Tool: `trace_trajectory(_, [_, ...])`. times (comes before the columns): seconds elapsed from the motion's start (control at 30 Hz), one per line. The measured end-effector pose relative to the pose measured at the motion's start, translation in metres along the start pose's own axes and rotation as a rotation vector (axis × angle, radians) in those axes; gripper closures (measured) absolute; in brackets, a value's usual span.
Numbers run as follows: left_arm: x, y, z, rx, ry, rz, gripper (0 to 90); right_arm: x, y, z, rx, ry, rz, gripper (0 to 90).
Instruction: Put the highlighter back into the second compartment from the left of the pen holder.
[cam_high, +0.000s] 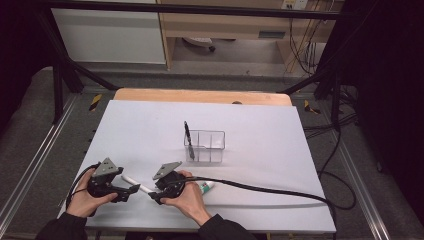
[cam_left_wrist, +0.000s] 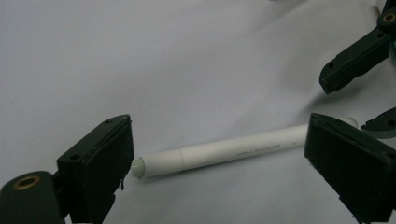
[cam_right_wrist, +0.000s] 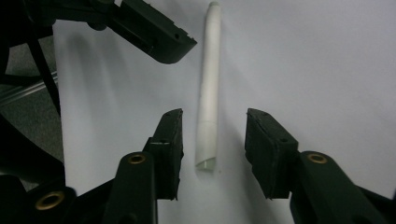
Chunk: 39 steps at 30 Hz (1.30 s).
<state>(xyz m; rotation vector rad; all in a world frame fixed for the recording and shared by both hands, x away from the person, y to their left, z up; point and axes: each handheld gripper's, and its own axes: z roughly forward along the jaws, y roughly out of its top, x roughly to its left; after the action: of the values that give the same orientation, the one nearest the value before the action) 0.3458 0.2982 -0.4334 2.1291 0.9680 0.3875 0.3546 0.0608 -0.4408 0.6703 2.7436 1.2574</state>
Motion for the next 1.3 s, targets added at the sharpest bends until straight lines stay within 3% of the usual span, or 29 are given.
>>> trace_trajectory(0.4, [0.000, 0.000, 0.000, 0.000, 0.000, 0.000, 8.4, 0.002, -0.006, 0.010, 0.035, -0.011, 0.027, 77.5])
trace_trajectory(0.6, [-0.001, 0.000, -0.001, -0.003, -0.001, -0.001, 8.5, 0.002, -0.007, 0.010, 0.031, -0.023, 0.054, 78.8])
trace_trajectory(0.73, [0.000, 0.000, -0.001, -0.007, 0.000, -0.001, 8.4, 0.002, -0.007, 0.009, 0.020, -0.042, 0.045, 78.9])
trace_trajectory(0.97, [0.000, 0.001, -0.002, -0.010, 0.001, 0.000, 8.4, -0.004, -0.005, -0.002, 0.023, -0.055, 0.044, 79.0])
trace_trajectory(1.3, [-0.001, 0.001, -0.001, -0.008, 0.000, 0.003, 8.4, -0.025, -0.019, -0.027, 0.046, -0.057, 0.020, 78.9])
